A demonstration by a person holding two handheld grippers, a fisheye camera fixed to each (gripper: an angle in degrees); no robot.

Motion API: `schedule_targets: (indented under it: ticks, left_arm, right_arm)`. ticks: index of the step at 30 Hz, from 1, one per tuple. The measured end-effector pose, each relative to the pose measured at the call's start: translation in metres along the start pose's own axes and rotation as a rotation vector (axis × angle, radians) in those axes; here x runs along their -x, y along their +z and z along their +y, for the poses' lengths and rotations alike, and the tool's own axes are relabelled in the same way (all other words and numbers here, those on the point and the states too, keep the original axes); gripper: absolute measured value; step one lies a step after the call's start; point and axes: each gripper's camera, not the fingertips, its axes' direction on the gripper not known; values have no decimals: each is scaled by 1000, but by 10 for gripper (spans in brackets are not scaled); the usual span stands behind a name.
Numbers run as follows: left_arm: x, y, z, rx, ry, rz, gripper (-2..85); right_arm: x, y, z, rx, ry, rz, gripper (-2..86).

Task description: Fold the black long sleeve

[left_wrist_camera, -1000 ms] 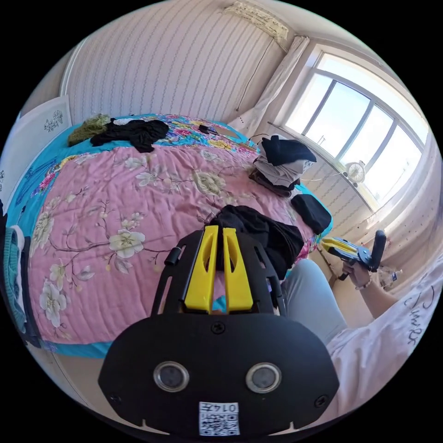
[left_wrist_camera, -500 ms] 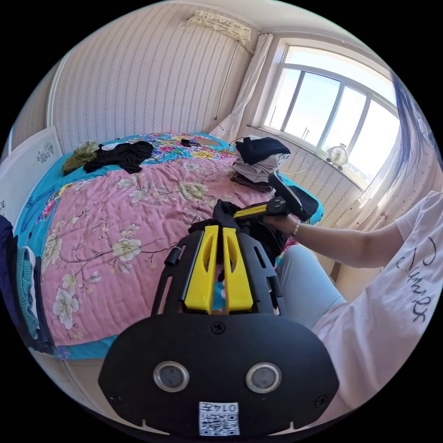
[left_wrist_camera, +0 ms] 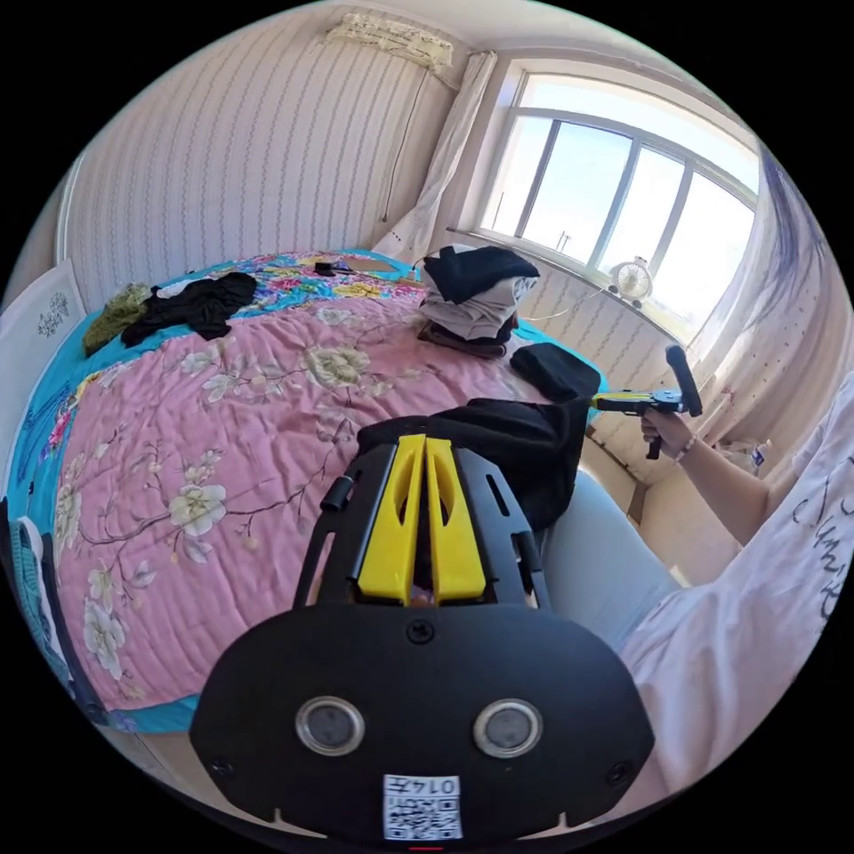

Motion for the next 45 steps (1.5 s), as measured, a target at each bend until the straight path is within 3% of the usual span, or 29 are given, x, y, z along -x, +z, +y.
schedule_targets:
  ticks: [9, 13, 15, 19, 22, 28, 33, 39, 45]
  left_arm:
    - [32, 56, 48, 217, -251, 37, 103]
    - [39, 80, 48, 269, -295, 28, 93]
    - [45, 85, 49, 300, -306, 115, 38]
    - [55, 38, 49, 147, -340, 209, 7]
    - [58, -48, 44, -89, -299, 298, -3]
    - [45, -214, 43, -513, -148, 262, -7]
    - [21, -307, 56, -716, -15, 217, -8]
    - [12, -350, 103, -789, -35, 136, -8]
    - [26, -365, 114, -751, -97, 10, -8]
  right_arm:
    - [1, -2, 17, 19, 8, 55, 2]
    - [-3, -13, 22, 2, 37, 20, 2]
    - [-5, -19, 25, -9, 51, 3, 2]
    - [-4, -54, 25, -107, 43, -40, 2]
    - [4, -95, 21, -238, -5, -39, 2]
    - [16, -196, 25, -604, -46, -95, 1]
    - [25, -264, 40, -823, -85, -238, 0]
    - [46, -285, 47, -842, -167, -319, 0]
    - [65, -274, 39, -812, -248, -431, -1]
